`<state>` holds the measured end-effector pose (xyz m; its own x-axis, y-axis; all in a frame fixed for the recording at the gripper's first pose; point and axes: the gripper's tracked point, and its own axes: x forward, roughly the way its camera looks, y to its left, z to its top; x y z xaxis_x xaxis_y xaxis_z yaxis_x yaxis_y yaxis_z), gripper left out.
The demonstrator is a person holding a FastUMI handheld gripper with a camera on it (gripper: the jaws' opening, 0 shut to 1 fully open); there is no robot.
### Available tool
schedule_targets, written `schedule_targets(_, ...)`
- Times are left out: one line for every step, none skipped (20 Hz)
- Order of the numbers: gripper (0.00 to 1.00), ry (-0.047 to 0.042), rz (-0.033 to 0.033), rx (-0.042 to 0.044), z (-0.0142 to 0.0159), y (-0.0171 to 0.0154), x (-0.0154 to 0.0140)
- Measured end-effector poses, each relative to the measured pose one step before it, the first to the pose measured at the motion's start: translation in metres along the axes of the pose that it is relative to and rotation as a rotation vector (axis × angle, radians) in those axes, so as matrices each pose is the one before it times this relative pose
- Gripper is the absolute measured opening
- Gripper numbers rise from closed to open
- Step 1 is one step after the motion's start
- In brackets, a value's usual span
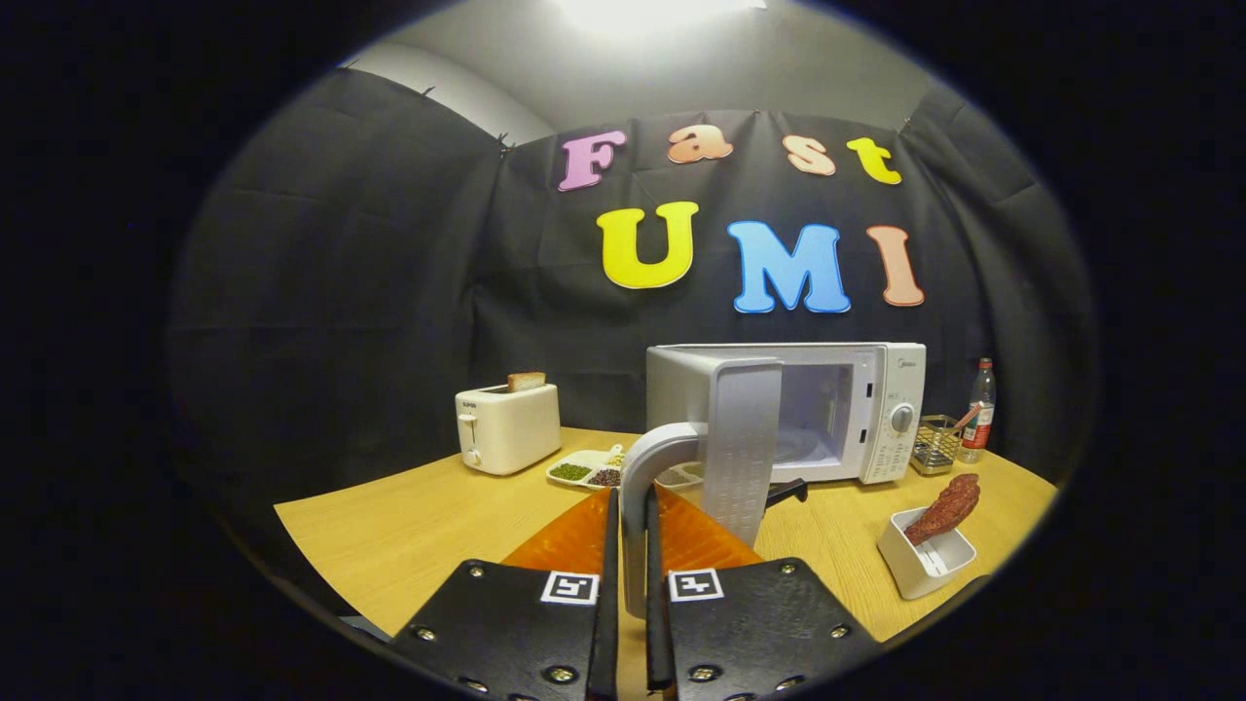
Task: Open the microwave, put the food inside, and close the microwave door.
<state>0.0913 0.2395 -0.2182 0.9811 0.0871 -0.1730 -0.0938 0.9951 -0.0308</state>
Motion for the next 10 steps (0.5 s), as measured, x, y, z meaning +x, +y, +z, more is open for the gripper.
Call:
schedule_targets(0.12,-0.00362,-0.01039,0.00209,0.00054,0.01202,-0.00054)
schedule_targets(0.12,0.00054,-0.00731,-0.0028,-0.00107,0.00939,-0.00008)
schedule_targets(0.12,0.00419,-0.00072,0.00064,-0.00099,0.00838,-0.00076)
schedule_targets(0.12,0.00671,0.01841,0.0187,-0.00069,0.01078,-0.00337)
schedule_targets(0.12,0.00846,0.05905,0.02577,-0.00223,0.01975,-0.00503)
schedule_targets(0.12,0.00749,0.04919,0.00983,-0.0007,0.01557,-0.00503)
schedule_targets(0.12,0.00153,0.0564,-0.00036,0.00308,0.01329,-0.00698)
schedule_targets(0.12,0.00339,0.04337,-0.00188,0.00252,0.00652,-0.00683)
schedule_targets(0.12,0.00474,0.03147,0.009,0.00371,0.00092,-0.00553)
schedule_targets(0.12,0.00324,0.01828,0.00669,0.00163,-0.0028,-0.00458)
